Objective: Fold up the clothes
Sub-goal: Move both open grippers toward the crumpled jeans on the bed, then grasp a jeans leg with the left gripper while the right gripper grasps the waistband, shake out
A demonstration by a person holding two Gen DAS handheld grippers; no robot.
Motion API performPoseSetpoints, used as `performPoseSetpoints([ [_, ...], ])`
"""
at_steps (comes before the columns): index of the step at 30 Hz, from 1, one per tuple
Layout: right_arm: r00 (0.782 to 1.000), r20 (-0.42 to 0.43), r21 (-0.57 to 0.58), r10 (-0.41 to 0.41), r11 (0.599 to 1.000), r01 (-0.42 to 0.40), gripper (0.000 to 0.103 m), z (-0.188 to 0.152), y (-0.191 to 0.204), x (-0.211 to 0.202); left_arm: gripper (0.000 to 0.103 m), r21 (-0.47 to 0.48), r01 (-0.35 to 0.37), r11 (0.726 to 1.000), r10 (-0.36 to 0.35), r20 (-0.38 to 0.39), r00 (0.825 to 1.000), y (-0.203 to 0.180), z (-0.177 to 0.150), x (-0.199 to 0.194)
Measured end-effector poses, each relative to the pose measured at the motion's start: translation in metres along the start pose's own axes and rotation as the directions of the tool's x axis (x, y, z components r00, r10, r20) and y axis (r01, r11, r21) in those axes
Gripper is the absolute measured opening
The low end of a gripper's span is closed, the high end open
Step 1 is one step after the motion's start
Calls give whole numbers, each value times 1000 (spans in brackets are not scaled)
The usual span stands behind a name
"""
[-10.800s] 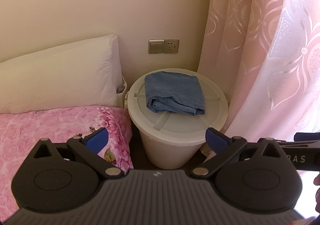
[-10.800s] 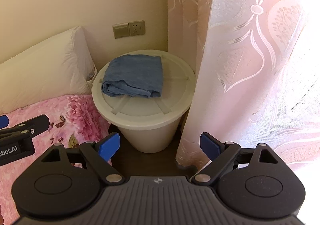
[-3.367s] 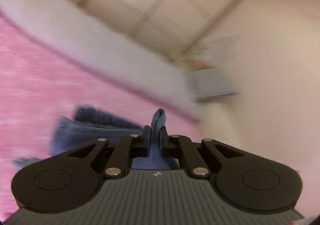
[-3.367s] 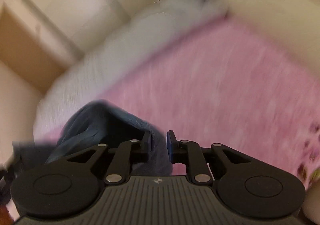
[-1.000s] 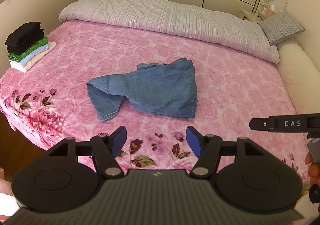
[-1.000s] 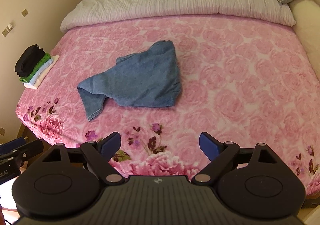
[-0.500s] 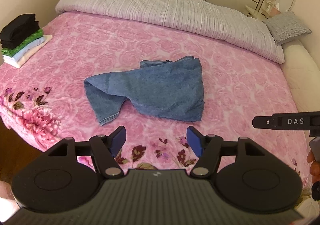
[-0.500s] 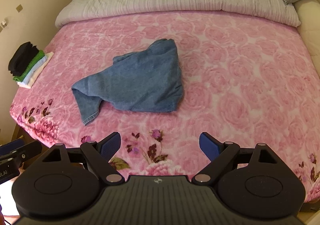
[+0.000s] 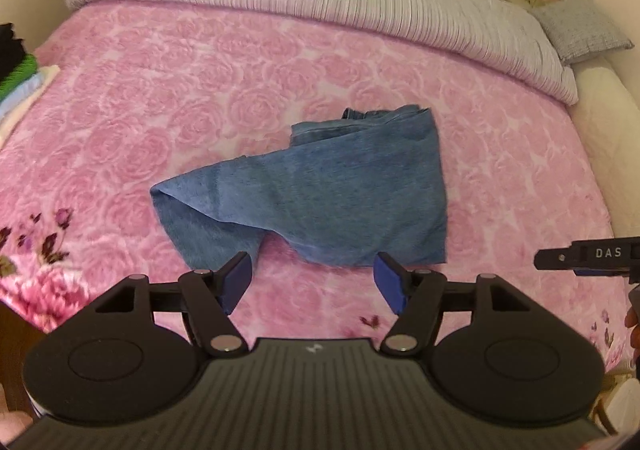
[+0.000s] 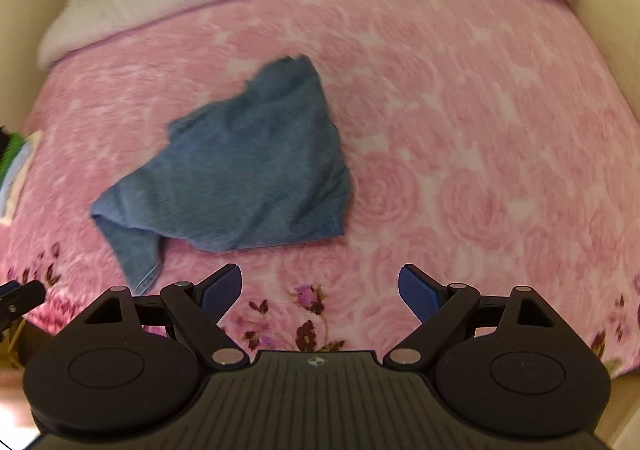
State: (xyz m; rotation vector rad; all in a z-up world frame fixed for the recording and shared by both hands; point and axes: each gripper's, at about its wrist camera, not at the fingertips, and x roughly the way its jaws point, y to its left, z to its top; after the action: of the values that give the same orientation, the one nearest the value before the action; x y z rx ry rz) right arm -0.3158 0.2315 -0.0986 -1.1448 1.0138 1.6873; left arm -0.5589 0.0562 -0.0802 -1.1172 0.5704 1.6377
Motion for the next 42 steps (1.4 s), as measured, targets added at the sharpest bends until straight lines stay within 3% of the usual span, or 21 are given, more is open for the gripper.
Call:
performPoseSetpoints([
  [9, 981, -176, 216, -79, 969, 116, 88, 20, -9, 83, 64, 51, 66, 996, -60, -109, 992, 69, 42, 104],
  [18, 974, -215, 319, -69, 938, 137, 88, 79, -21, 145, 66, 110, 75, 991, -61, -125, 990, 111, 76, 184],
  [22, 988, -145, 286, -49, 954, 89, 84, 127, -21, 158, 67, 104, 100, 990, -88, -117, 989, 122, 91, 209],
  [28, 1000, -16, 193, 10, 981, -7, 65, 212, -15, 178, 67, 89, 125, 988, -114, -121, 986, 124, 106, 239],
  [31, 999, 2, 134, 54, 990, -53, 55, 252, -11, 199, 67, 66, 122, 990, -113, -120, 986, 120, 107, 243],
  [37, 994, -90, 19, 54, 998, -53, 45, 306, 2, 267, 67, 21, 104, 994, -100, -134, 986, 121, 103, 247],
  [42, 963, -239, 28, 128, 992, -124, 42, 317, -4, 313, 67, 31, 97, 995, -91, -152, 984, 124, 106, 249],
])
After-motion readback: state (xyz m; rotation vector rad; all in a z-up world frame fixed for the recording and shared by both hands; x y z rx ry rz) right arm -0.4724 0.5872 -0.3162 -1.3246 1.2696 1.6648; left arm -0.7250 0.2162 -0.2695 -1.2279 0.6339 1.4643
